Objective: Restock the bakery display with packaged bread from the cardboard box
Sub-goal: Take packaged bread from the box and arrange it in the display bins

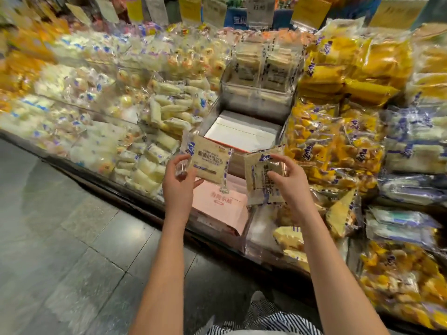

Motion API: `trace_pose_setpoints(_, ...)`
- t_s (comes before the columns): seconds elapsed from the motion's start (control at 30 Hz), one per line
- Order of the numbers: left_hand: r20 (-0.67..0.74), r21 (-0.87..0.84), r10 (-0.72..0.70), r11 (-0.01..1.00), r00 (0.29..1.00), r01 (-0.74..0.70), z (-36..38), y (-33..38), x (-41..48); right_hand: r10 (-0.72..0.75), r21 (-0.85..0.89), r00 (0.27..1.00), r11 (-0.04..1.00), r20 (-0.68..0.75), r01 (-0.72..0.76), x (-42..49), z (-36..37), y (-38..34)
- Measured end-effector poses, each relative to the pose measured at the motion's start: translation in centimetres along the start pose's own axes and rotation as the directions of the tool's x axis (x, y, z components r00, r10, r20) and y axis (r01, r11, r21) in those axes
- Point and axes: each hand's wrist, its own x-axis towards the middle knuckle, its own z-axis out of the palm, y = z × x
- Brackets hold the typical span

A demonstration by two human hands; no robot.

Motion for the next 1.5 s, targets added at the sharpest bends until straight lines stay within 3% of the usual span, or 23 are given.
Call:
trace_pose_setpoints(0.47, 0.120, -0.060, -0.014, 0.998, 0.993, 0.021, 6.9, -2.5, 16.4, 0.039, -0.092, 0.985, 0.994, -0.166, -0.055, 14.0, 2.3, -0.9)
trace_pose_setpoints(0.67, 0.254, -0.100, -0.060, 0.991, 0.965, 0.088, 10.2, -3.0, 25.6, -0.098, -0.141, 0.911, 0.989, -0.400, 0.044, 20.6, 2.6, -3.0)
trace_pose_setpoints(0.93, 0.428, -0.159, -0.065, 0.977, 0.901, 0.145, 16.0, -2.8, 36.0, -0.200, -0.375, 0.923, 0.924, -0.327, 0.068, 30.5, 0.3, -7.1)
trace_pose_setpoints(1.2, 0.430, -0.193, -0.136, 0.952, 0.892, 0.238, 21.4, -4.7, 42.2, -0.164, -0.733, 0.985, 0.676, -0.058, 0.070, 39.1, -1.4, -11.0)
trace_pose_setpoints(1.27, 0.432, -0.138, -0.182, 0.954, 0.883, 0.264, 22.1, -5.4, 43.1, -0.119, -0.792, 0.992, 0.600, 0.051, 0.113, 40.7, -1.2, -11.4)
trace_pose_setpoints(1.4, 0.449, 0.233, -0.099, 0.972, 0.888, -0.009, 22.8, -6.0, 44.5, -0.066, -0.868, 0.984, 0.464, 0.168, 0.179, 43.2, -0.8, -11.7)
trace_pose_setpoints(1.47, 0.473, 0.429, -0.042, 0.883, 0.880, -0.189, 22.9, -5.8, 44.6, -0.083, -0.890, 0.977, 0.403, 0.195, 0.212, 43.8, -0.7, -11.7)
trace_pose_setpoints(1.5, 0.481, 0.543, -0.008, 0.788, 0.877, -0.290, 22.9, -5.7, 44.5, -0.091, -0.899, 0.973, 0.373, 0.213, 0.231, 44.1, -0.8, -11.6)
